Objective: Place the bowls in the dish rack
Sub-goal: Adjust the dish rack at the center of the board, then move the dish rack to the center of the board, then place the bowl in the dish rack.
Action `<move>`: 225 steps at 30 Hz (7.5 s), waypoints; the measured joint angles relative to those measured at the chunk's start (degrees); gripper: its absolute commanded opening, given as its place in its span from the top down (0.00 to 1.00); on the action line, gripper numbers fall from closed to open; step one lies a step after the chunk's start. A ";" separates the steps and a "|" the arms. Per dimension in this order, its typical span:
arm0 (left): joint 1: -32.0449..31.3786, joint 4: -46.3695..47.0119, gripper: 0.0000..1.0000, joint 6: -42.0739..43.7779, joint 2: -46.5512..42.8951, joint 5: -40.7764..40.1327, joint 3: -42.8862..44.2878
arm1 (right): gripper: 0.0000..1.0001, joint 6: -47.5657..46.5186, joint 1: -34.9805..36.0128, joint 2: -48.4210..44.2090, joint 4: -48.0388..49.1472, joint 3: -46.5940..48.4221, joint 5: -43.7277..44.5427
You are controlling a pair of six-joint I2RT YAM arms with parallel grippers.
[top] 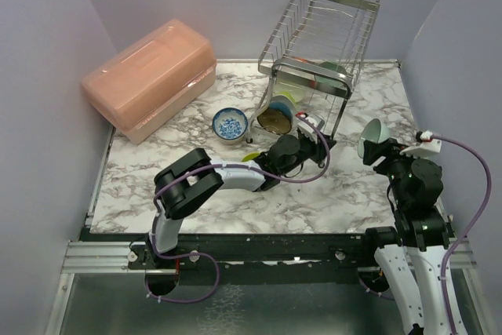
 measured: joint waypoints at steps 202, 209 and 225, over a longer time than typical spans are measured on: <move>2.84 -50.75 0.01 7.08 -67.08 -14.62 -34.53 | 0.00 -21.97 -4.00 39.26 43.34 -2.49 -28.13; 2.89 -50.25 0.01 -5.29 -60.19 -14.64 -34.95 | 0.00 -13.97 -4.00 35.54 41.57 -5.55 -20.46; 17.31 -51.98 0.01 -28.44 -53.46 -12.63 -36.83 | 0.00 5.92 -4.00 32.54 22.01 -6.36 -14.62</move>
